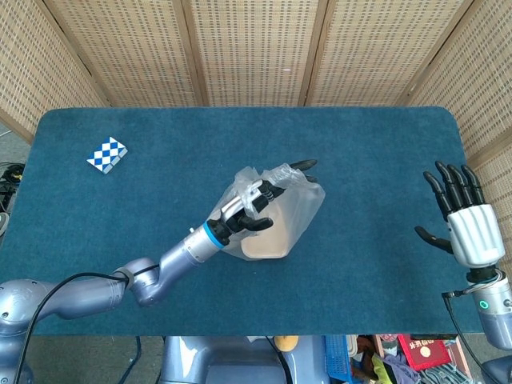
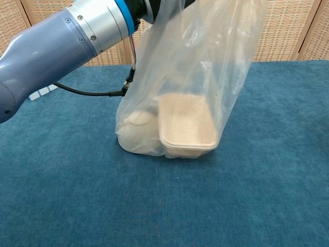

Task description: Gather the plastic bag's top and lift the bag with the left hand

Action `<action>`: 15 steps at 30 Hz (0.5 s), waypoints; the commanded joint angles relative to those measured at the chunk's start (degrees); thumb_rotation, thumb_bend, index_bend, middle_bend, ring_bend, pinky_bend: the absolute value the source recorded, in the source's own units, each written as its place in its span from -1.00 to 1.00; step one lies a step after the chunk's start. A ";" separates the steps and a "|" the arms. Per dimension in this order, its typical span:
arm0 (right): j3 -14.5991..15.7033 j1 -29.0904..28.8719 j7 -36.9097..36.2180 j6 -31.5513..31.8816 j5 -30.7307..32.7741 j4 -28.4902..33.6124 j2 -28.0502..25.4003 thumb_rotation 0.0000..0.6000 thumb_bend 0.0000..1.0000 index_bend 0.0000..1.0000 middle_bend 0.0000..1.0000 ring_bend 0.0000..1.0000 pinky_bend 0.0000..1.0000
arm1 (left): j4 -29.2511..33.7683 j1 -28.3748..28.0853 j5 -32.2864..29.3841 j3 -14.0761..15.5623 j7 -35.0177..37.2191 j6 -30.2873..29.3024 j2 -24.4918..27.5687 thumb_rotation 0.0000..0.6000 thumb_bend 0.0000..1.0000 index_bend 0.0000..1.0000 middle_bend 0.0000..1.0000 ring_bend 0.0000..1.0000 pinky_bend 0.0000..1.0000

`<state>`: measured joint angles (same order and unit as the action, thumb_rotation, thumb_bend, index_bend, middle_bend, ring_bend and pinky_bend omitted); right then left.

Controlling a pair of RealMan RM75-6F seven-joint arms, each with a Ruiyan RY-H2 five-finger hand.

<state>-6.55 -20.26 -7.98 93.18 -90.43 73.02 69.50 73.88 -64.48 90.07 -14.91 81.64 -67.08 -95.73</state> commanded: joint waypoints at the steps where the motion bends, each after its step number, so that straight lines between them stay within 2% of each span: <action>1: 0.59 0.73 -0.55 0.40 -0.54 -1.45 1.46 1.00 -1.00 -1.00 -1.00 -1.00 -1.00 | 0.52 -0.35 -0.33 -0.44 0.27 0.41 -0.11 -0.22 -0.80 -0.90 -1.00 -0.77 -0.79; 10: 0.83 2.15 -1.35 0.82 -0.43 -5.28 6.73 1.00 -1.00 -1.00 -1.00 -1.00 -0.99 | 2.05 0.07 -4.07 -3.82 -3.17 -0.71 -2.08 -0.21 -0.80 -0.85 -0.93 -0.76 -0.81; 13: 0.68 2.47 -1.79 1.07 -0.43 -5.67 8.04 1.00 -1.00 -1.00 -1.00 -1.00 -1.00 | 2.65 0.96 -5.27 -4.77 -3.78 -2.11 -3.21 -0.17 -0.78 -0.76 -0.80 -0.70 -0.81; 15: 0.55 2.58 -2.11 1.20 -0.49 -5.83 8.55 1.00 -1.00 -1.00 -1.00 -1.00 -1.00 | 2.98 1.58 -5.57 -5.05 -3.86 -3.02 -3.75 -0.06 -0.78 -0.70 -0.72 -0.66 -0.80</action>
<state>-5.93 -17.79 -9.93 94.29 -90.91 67.31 77.89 76.52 -63.40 84.90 -19.59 77.94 -69.51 -98.99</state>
